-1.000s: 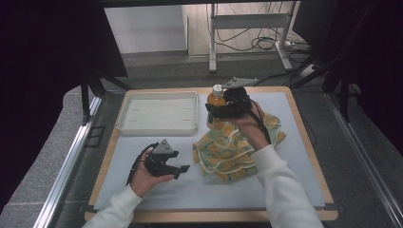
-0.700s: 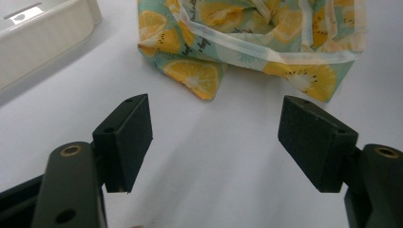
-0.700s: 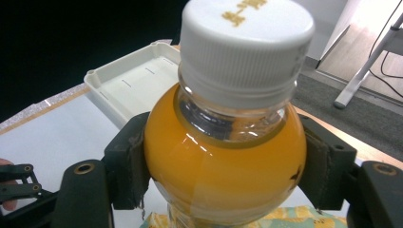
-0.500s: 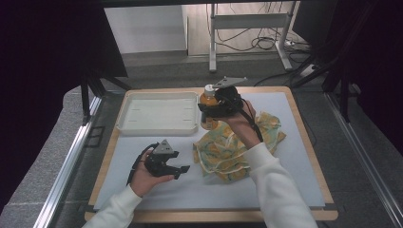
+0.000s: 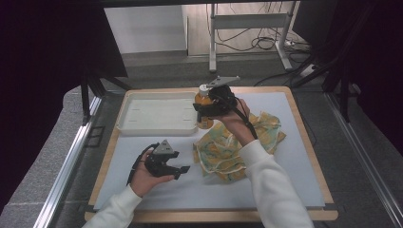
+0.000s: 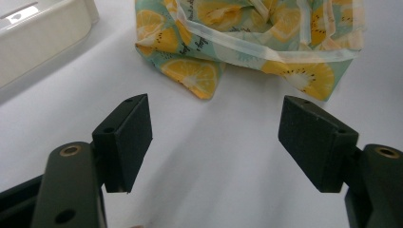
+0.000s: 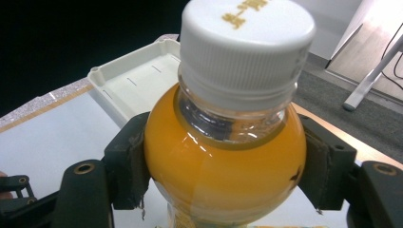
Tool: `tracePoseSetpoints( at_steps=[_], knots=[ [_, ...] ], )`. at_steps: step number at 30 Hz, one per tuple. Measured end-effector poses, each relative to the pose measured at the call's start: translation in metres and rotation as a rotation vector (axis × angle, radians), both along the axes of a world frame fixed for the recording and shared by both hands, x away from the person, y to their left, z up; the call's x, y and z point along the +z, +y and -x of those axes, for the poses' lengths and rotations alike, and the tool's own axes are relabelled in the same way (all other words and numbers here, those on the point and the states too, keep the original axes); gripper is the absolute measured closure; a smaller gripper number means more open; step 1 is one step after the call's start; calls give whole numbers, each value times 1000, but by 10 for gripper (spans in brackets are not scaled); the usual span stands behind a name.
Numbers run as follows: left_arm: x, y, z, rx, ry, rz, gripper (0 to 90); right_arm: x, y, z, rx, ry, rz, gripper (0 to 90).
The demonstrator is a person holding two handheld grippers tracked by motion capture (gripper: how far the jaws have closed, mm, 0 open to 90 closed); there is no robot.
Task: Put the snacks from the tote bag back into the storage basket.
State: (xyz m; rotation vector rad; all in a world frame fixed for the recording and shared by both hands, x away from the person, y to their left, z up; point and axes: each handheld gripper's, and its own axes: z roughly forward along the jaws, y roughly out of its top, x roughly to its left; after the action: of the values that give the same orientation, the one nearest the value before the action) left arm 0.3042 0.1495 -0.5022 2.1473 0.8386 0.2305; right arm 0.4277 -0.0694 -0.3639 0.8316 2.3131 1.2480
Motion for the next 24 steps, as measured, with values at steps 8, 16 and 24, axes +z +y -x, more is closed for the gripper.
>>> tracePoseSetpoints(
  at_steps=[8,16,24],
  knots=[
    [0,0,0,-2,-3,-4,269,-6,12,-5,8,6,9,296],
    [0,0,0,-6,-1,-4,268,-10,23,-9,17,8,12,296],
    [0,0,0,-11,-1,-5,268,-10,36,-10,30,9,4,296]
  ],
)
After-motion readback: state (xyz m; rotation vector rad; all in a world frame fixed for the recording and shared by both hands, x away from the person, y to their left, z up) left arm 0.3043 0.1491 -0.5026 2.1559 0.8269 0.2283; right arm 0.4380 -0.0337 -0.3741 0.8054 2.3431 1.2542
